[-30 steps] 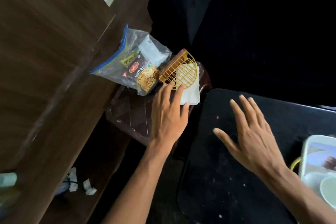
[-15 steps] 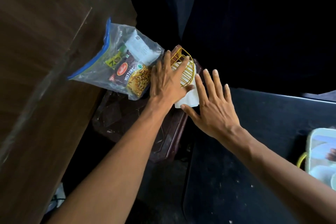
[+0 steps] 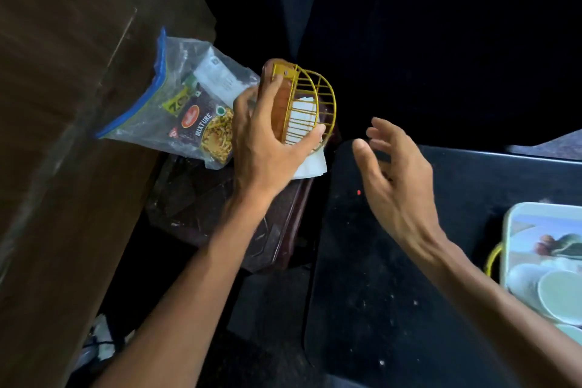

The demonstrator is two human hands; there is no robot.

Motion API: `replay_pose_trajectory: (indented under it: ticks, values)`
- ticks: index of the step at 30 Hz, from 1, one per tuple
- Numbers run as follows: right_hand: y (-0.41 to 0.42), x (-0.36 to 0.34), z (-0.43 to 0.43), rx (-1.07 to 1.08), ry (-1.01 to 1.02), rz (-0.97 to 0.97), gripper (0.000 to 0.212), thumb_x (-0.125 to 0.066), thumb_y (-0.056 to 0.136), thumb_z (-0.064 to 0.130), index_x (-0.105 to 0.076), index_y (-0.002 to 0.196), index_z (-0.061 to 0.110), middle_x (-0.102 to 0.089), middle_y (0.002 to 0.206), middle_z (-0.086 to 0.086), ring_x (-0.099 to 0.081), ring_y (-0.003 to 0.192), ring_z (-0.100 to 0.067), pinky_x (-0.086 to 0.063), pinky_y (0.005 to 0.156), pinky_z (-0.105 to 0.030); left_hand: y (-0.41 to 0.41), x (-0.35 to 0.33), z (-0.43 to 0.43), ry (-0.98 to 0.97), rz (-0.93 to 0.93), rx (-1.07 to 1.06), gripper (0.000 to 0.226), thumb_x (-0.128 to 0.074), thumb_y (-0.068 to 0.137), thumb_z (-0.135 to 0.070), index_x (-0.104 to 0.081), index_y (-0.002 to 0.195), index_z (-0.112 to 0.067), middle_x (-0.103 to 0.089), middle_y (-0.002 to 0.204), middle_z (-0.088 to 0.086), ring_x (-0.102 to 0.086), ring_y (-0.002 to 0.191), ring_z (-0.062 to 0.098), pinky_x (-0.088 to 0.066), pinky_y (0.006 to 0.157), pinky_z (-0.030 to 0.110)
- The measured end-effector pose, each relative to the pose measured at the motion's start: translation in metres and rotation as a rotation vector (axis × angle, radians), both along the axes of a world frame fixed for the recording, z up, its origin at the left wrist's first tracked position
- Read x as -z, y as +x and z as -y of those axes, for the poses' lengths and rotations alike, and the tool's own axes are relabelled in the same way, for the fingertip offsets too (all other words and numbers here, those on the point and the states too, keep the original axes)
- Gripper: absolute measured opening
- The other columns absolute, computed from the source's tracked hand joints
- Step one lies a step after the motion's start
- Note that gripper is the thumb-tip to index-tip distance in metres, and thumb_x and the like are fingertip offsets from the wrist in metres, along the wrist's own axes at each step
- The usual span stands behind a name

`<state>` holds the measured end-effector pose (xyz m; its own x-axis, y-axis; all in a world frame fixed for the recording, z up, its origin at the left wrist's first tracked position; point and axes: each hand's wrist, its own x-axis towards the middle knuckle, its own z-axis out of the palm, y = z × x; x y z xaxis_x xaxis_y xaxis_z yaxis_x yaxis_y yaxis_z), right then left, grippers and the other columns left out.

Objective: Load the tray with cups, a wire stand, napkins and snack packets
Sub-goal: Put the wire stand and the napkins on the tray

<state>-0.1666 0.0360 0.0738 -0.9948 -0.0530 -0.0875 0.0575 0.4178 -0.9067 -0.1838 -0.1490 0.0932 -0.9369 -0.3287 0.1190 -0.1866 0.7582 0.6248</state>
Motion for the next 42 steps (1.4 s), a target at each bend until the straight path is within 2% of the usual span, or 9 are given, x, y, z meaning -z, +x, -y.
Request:
replay_pose_trajectory:
  ticks: [2,8,13,19,26,29,32,36,42]
  values:
    - [0.008,-0.013,-0.020,0.019,-0.171,0.120,0.054,-0.057,0.095,0.050,-0.050,0.142,0.024,-0.064,0.128,0.011,-0.062,0.113,0.004,-0.053,0.088,-0.012,0.020,-0.009,-0.027,0.250,-0.008,-0.028,0.086,-0.081,0.072,-0.052,-0.049,0.148,-0.028,-0.051,0.144,0.000,-0.049,0.136,0.014,-0.040,0.116,0.030]
    - [0.045,-0.039,-0.092,-0.078,-0.385,0.253,0.035,-0.062,0.097,0.033,-0.061,0.131,0.028,-0.072,0.122,0.007,-0.069,0.112,-0.012,-0.055,0.097,-0.041,0.081,-0.020,-0.131,0.696,0.023,-0.042,0.080,-0.080,0.071,-0.050,-0.051,0.144,-0.036,-0.058,0.143,0.002,-0.060,0.131,0.023,-0.050,0.108,0.045]
    - [0.080,-0.051,-0.180,0.027,-0.177,0.262,0.034,-0.062,0.096,0.019,-0.066,0.128,0.030,-0.077,0.108,0.014,-0.073,0.100,-0.004,-0.061,0.086,-0.035,0.114,-0.018,-0.229,0.839,0.142,-0.012,0.081,-0.080,0.070,-0.047,-0.051,0.145,-0.032,-0.049,0.148,-0.005,-0.057,0.134,0.024,-0.054,0.102,0.051]
    - [0.117,-0.064,-0.297,0.234,-0.052,0.287,0.033,-0.057,0.099,0.009,-0.072,0.116,0.033,-0.078,0.102,0.011,-0.073,0.096,-0.004,-0.060,0.087,-0.030,0.140,-0.036,-0.371,0.745,0.256,0.065,0.067,-0.074,0.088,-0.036,-0.047,0.149,-0.030,-0.037,0.159,-0.013,-0.039,0.147,0.007,-0.039,0.119,0.038]
    - [0.147,-0.059,-0.412,0.456,0.019,0.279,0.030,-0.070,0.090,0.018,-0.072,0.118,0.031,-0.076,0.104,0.022,-0.071,0.099,0.004,-0.052,0.075,-0.005,0.139,-0.035,-0.473,1.335,0.566,0.178,0.069,-0.056,0.083,-0.071,-0.044,0.147,-0.049,-0.049,0.152,-0.029,-0.041,0.142,-0.010,-0.034,0.121,0.027]
    - [0.155,-0.041,-0.439,0.497,-0.069,0.359,0.035,-0.068,0.087,0.038,-0.070,0.122,0.034,-0.076,0.111,0.015,-0.070,0.106,-0.003,-0.056,0.090,-0.024,0.140,-0.015,-0.500,1.377,0.634,0.189,0.077,-0.049,0.072,-0.083,-0.040,0.143,-0.055,-0.045,0.151,-0.034,-0.039,0.137,-0.019,-0.026,0.122,0.027]
    - [0.160,-0.018,-0.456,0.507,-0.168,0.425,0.041,-0.060,0.088,0.052,-0.068,0.125,0.036,-0.074,0.118,0.014,-0.069,0.111,-0.006,-0.053,0.102,-0.041,0.142,0.007,-0.517,1.364,0.681,0.209,0.066,-0.042,0.088,-0.077,-0.039,0.148,-0.051,-0.051,0.142,-0.040,-0.045,0.126,-0.026,-0.033,0.111,0.017]
    - [0.166,0.009,-0.473,0.501,-0.205,0.450,0.045,-0.051,0.089,0.068,-0.068,0.123,0.043,-0.073,0.117,0.016,-0.068,0.113,-0.005,-0.052,0.103,-0.043,0.143,0.028,-0.532,1.343,0.753,0.164,0.085,-0.042,0.075,-0.079,-0.039,0.152,-0.043,-0.053,0.144,-0.031,-0.054,0.117,-0.024,-0.048,0.091,0.005]
    - [0.172,0.033,-0.484,0.525,-0.275,0.472,0.043,-0.048,0.092,0.067,-0.069,0.122,0.044,-0.074,0.116,0.015,-0.068,0.111,-0.003,-0.055,0.095,-0.031,0.145,0.045,-0.544,1.300,0.793,0.134,0.087,-0.039,0.074,-0.081,-0.040,0.152,-0.042,-0.051,0.149,-0.021,-0.055,0.116,-0.023,-0.044,0.107,0.023]
